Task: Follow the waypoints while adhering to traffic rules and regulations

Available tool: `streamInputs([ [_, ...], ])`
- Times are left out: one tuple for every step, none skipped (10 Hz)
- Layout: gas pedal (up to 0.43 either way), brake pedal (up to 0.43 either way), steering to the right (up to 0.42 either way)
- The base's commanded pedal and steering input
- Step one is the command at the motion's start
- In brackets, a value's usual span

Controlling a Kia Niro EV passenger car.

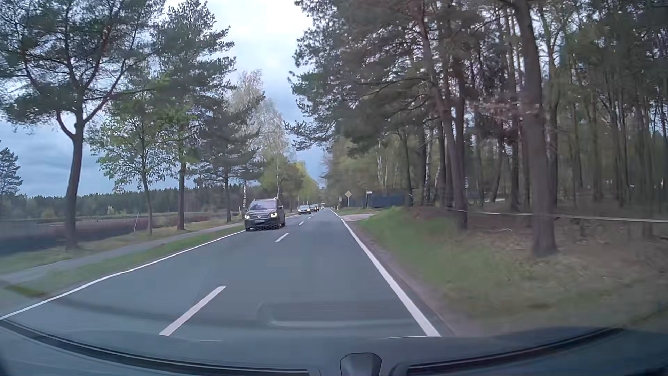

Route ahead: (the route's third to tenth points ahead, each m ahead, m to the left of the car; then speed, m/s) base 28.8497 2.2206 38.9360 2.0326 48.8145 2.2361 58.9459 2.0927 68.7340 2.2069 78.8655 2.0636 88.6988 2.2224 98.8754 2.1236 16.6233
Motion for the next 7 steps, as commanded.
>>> streamInputs([
  [0.098,0.000,-0.005],
  [0.098,0.000,-0.005],
  [0.098,0.000,-0.006],
  [0.098,0.000,-0.006],
  [0.098,0.000,-0.006],
  [0.098,0.000,-0.006],
  [0.087,0.000,-0.005],
])
